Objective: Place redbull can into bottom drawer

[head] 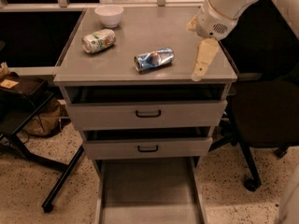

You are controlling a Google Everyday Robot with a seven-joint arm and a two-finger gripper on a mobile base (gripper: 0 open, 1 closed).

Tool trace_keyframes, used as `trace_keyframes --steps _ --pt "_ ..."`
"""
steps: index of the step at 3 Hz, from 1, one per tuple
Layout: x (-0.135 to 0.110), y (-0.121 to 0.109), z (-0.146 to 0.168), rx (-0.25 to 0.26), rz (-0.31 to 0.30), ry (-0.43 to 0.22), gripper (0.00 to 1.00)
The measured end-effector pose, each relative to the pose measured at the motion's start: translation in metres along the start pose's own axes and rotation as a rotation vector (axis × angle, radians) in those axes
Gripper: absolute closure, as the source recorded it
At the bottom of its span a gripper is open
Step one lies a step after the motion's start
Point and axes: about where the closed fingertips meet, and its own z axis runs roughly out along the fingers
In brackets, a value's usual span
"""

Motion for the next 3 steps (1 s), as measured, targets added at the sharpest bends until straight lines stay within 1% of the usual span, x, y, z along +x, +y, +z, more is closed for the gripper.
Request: trace_keyframes --steps 1,2,3 --pt "0.000 0.000 0.000 0.000 0.000 0.000 0.00" --pt "-0.002 -0.017 0.012 -0.015 -0.023 -0.007 0.00" --pt "-0.011 -0.044 0.040 -0.056 -0.075 -0.019 0.00"
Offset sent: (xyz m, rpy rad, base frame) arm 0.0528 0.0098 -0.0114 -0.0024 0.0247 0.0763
